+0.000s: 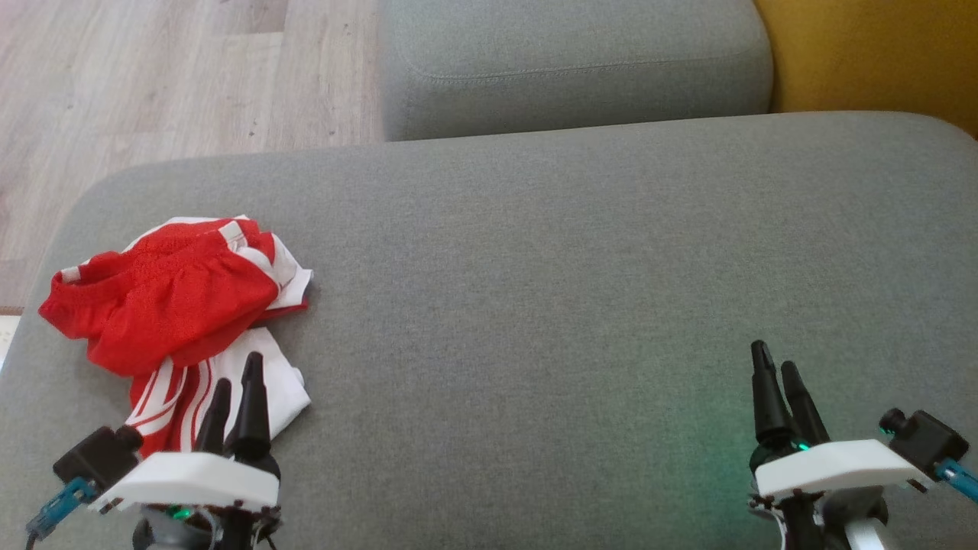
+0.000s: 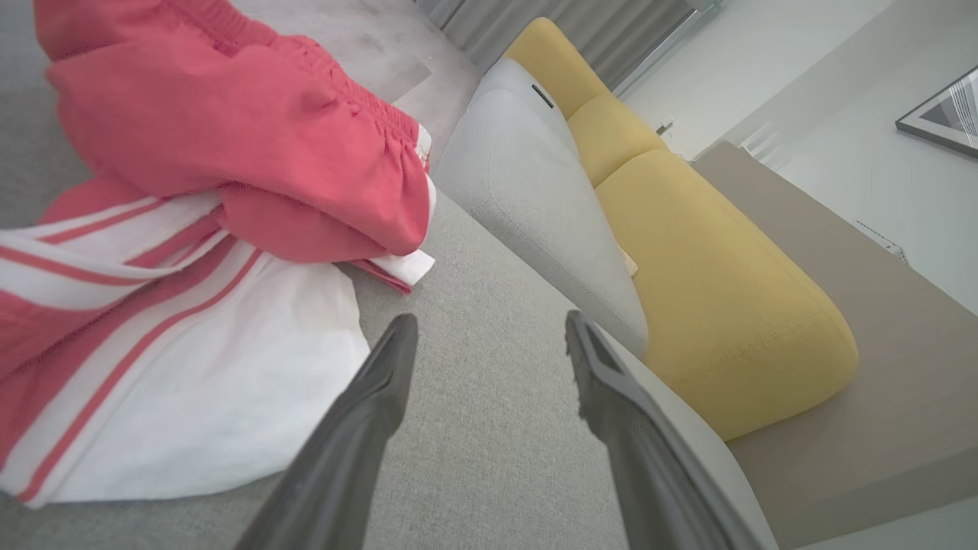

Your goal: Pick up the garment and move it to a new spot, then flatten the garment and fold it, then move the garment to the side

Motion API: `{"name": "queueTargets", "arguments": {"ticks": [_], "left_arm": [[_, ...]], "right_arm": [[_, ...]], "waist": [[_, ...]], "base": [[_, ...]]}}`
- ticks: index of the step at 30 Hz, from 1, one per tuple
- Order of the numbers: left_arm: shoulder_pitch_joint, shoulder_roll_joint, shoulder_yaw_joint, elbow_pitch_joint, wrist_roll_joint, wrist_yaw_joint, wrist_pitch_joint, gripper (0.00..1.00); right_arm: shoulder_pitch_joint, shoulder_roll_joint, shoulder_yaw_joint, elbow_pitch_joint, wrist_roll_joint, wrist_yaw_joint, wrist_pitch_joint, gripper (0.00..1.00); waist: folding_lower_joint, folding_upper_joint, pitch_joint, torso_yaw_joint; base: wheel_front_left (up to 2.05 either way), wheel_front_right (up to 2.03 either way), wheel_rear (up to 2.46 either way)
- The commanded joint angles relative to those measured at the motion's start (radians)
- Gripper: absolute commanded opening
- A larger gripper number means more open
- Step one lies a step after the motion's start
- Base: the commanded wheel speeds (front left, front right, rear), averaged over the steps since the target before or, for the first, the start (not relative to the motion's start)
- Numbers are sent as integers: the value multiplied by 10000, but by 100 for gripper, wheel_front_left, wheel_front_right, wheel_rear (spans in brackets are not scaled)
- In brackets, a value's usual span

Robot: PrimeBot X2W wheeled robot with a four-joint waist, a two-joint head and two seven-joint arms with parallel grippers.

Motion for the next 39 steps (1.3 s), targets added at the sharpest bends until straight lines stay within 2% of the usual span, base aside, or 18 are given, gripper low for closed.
{"name": "queueTargets", "arguments": {"ticks": [1,20,29,39], "left_arm": [[-249,216,43,-508,471,51,-172,100],[-76,368,-336,-1000,2722,366,-697,100],[60,374,-437,-1254,3791,356,-961,100],[179,293,-488,-1436,4988,122,-1253,100]], "right_arm": [[-485,-92,230,-433,-459,41,-171,100],[-494,-87,708,-565,-2791,53,-701,100],[-452,-80,731,-441,-3806,58,-967,100],[-494,-84,694,-425,-4749,65,-1262,100]], "waist": [[0,0,-32,5],[0,0,-104,-19],[0,0,-193,-49],[0,0,-203,-98]], "base": [[0,0,0],[0,0,0],[0,0,0],[0,0,0]]}}
